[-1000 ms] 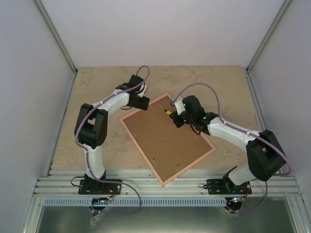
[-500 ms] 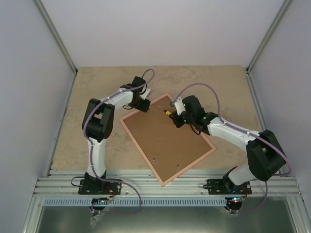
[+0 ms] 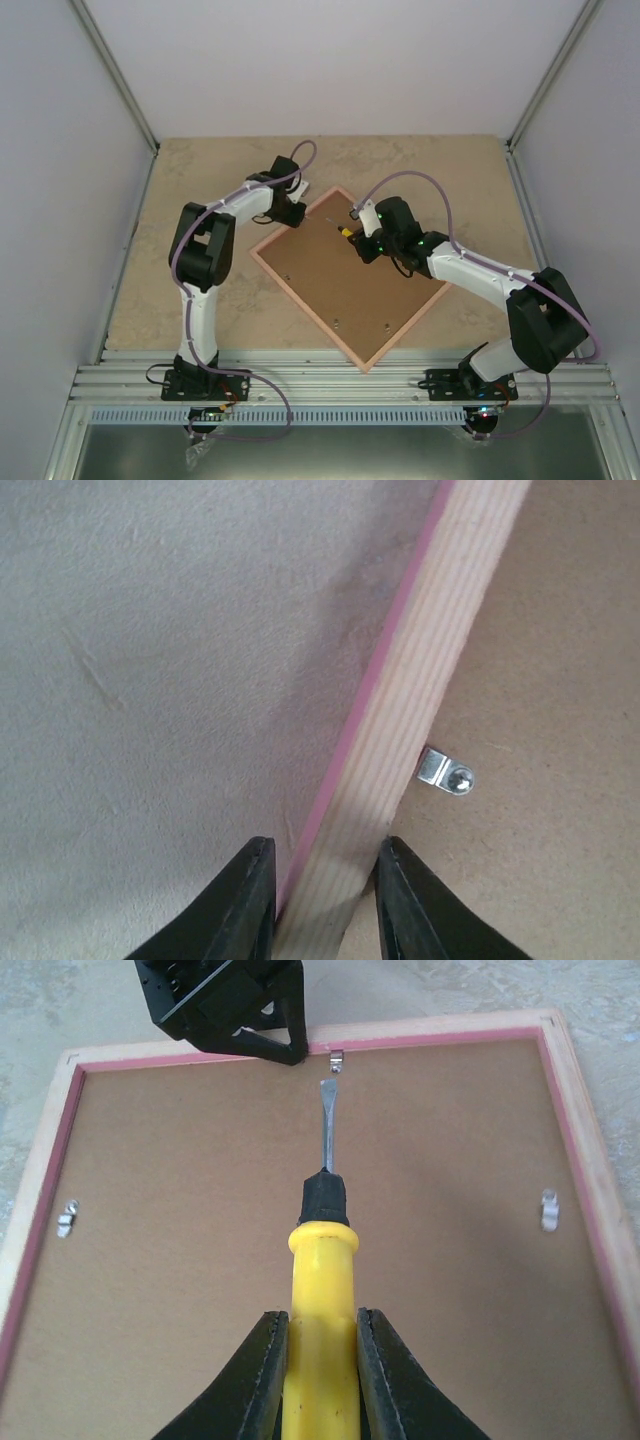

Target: Take the photo out of the frame

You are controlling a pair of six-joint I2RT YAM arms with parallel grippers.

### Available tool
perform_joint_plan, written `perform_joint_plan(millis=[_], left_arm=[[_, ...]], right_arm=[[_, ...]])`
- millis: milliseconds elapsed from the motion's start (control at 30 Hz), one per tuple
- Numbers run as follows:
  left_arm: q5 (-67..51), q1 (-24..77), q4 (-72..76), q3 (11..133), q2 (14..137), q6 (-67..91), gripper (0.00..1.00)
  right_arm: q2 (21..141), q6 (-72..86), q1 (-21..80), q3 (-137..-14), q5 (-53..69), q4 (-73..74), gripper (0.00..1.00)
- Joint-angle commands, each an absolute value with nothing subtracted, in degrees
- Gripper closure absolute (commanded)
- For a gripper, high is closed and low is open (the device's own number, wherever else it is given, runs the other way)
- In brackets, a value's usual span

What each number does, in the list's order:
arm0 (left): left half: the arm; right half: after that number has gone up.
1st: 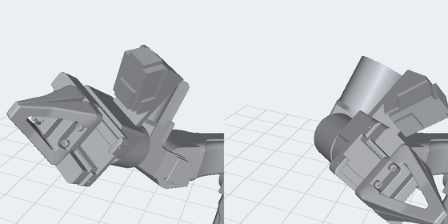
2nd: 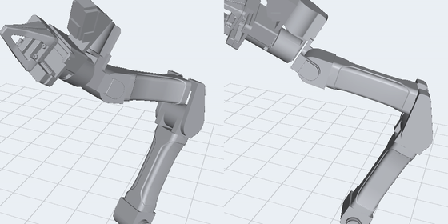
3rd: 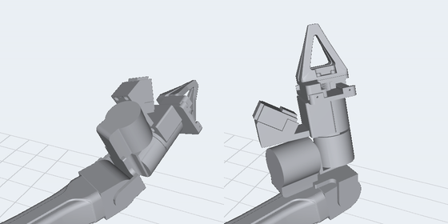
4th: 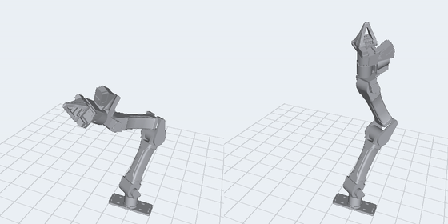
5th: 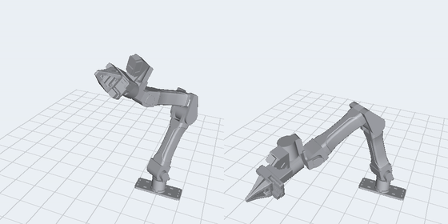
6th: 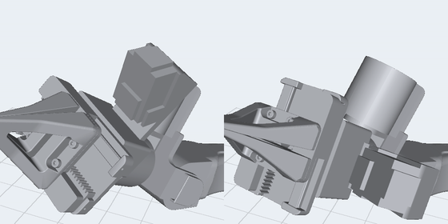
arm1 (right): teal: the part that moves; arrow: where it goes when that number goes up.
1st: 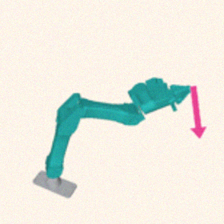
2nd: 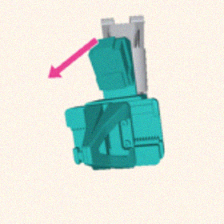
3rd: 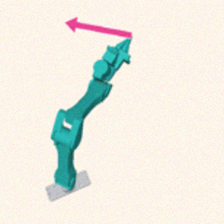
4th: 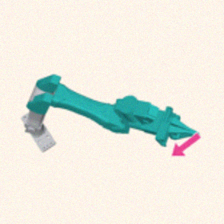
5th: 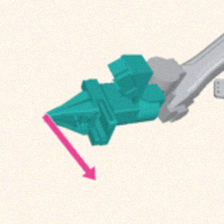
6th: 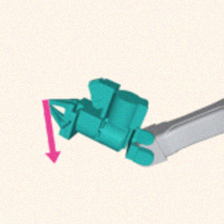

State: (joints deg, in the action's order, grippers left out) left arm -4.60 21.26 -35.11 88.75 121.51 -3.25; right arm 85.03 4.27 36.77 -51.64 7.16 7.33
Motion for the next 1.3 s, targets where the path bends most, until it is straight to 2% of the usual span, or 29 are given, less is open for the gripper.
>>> perform_joint_plan(millis=[0,367,1267], left_arm=[[-3.7,20.74,-35.78,86.1,121.6,2.02,0.78],[-6.69,20.74,-36.69,81.04,117.47,7.55,0.83],[-14.97,24.52,-31.09,63.53,104.9,24.04,0.82]], right_arm=[[85.22,3.75,36.39,-52.08,8.29,7.07,1.0],[85.85,4.37,36.39,-52.67,9.76,7.64,1.0],[96.45,12.08,38.93,-55.2,16.56,4.2,1.0]])
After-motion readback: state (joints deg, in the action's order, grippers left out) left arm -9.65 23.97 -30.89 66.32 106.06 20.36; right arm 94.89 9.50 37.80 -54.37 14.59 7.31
